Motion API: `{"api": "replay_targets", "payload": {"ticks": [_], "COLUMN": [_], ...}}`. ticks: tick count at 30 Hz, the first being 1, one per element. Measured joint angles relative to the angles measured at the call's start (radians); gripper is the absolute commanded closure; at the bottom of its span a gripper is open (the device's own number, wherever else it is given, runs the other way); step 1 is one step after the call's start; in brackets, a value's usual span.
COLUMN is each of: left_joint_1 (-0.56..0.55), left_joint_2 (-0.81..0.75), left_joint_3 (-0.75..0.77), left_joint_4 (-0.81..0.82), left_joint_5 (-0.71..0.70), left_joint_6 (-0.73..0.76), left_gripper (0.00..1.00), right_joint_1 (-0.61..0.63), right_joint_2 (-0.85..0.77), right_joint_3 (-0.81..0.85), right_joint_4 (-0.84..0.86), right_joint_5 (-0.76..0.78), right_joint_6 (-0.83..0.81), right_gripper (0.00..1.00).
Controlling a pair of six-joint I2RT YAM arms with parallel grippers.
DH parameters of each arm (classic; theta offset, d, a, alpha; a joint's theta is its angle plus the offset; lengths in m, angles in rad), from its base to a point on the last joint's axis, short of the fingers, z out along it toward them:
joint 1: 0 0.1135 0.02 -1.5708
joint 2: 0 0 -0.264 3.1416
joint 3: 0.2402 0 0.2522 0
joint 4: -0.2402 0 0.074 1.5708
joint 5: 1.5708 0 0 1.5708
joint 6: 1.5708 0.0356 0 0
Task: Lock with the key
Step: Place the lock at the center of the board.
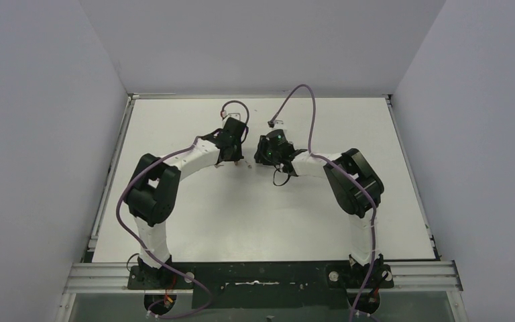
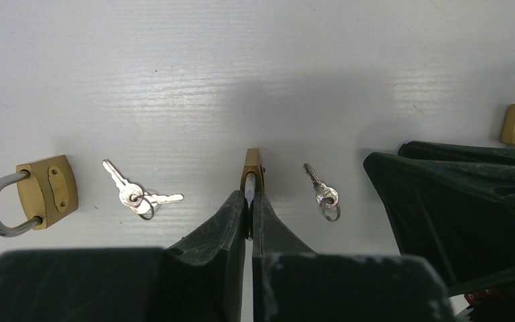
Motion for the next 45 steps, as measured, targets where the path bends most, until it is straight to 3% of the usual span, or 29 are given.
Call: {"api": "replay_targets", "payload": {"ticks": [10,15,20,31,39,45], "left_joint_1": [0.0,0.0,0.0,0.002,0.016,0.026], "left_joint_2": [0.025,0.032,0.038,0.047,0.046,0.014], "left_joint_3": [0.033,0.043,0.045,0.072,0.133,0.139], "left_joint_4": [-0.048,-0.055,-0.067,-0.094,-0.111,-0.115], "left_joint_5": [0.023,0.028,0.042,0.049,0.048,0.058], "left_joint_6": [0.003,0.004,0.008,0.023,0.064,0.101], "left_gripper": [0.98,0.86,0.73,0.71,0.62,0.52], "right_joint_1": [-0.009,-0.009,-0.009,-0.023,-0.108,-0.109], "right_joint_2": [-0.001,-0.002,-0.005,-0.03,-0.168,-0.211], "right_joint_3": [-0.01,-0.01,-0.01,-0.03,-0.034,0.084], "right_joint_4": [0.007,0.014,0.016,0.012,-0.079,-0.231], "right_joint_5": [-0.003,-0.007,-0.01,-0.016,0.0,0.095], "right_joint_6": [0.0,0.0,-0.003,-0.005,-0.062,-0.162], "right_gripper": [0.63,0.53,0.5,0.47,0.4,0.4]}}
